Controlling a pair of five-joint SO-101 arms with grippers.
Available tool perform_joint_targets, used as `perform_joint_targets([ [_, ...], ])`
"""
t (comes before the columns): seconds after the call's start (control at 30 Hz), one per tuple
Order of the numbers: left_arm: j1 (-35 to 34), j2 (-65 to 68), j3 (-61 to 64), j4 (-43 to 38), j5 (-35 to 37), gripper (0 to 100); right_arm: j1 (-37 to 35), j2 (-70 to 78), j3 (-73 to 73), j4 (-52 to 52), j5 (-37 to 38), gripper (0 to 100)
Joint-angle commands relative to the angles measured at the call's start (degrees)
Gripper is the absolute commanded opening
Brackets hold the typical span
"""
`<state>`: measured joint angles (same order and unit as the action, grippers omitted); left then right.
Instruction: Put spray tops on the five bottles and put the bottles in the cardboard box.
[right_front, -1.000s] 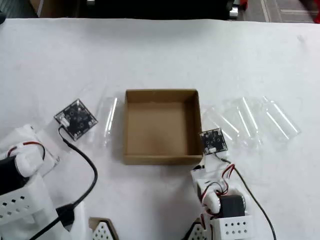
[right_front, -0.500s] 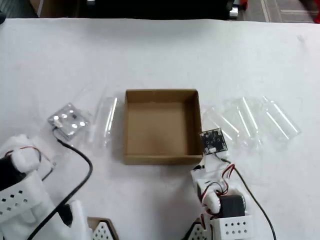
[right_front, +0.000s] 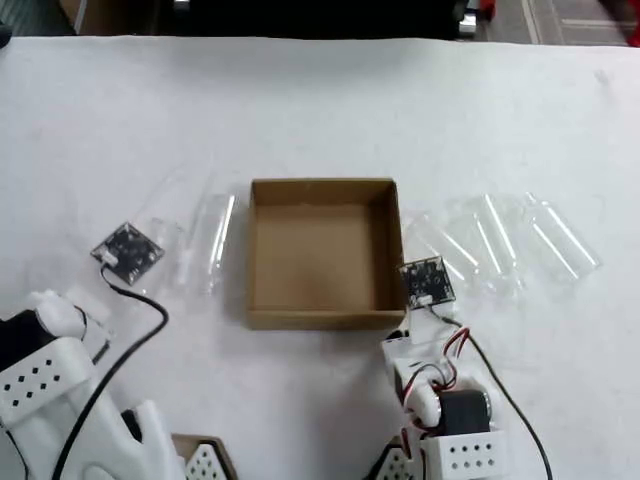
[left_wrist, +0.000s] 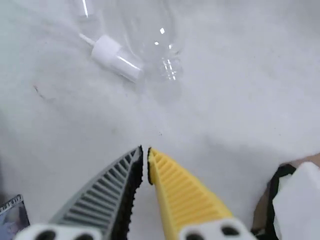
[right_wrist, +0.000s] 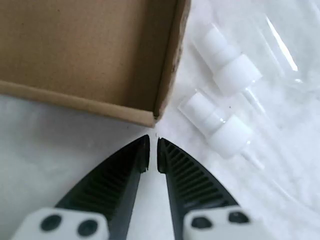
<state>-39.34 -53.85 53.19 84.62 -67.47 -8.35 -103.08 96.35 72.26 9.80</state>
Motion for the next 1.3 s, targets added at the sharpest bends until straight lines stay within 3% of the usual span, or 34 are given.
perform_joint_targets([
  [0.0,-0.57,0.04,0.26,-2.55,7.3,8,-0.48,-0.04,0.53,0.31,-0.18,1.8],
  [0.1,-0.48,0.04,0.62,-2.99,9.05,20,-0.48,-0.04,0.53,0.31,-0.18,1.8],
  [0.23,0.48,0.04,2.02,-4.75,9.05,19,-0.48,-0.04,0.53,0.31,-0.18,1.8],
  [0.47,4.18,0.04,14.15,-18.9,15.82,19,-0.4,-0.04,0.53,0.31,-0.18,1.8],
  [0.63,7.87,0.04,16.09,-19.25,17.58,19,-0.31,-0.04,0.53,0.31,-0.18,1.8],
  [0.73,9.8,0.04,15.74,-19.6,23.03,20,-0.22,-0.04,0.53,0.31,-0.18,1.8],
  [0.9,10.42,0.04,15.21,-21.27,31.21,31,-0.22,-0.04,0.53,0.31,-0.18,1.8],
  [1.17,10.42,0.31,20.22,-30.42,31.47,31,-0.22,-0.04,0.53,0.31,-0.18,1.8],
  [1.27,9.27,0.48,21.8,-37.98,31.56,30,-0.22,-0.04,0.53,0.31,-0.18,1.8],
])
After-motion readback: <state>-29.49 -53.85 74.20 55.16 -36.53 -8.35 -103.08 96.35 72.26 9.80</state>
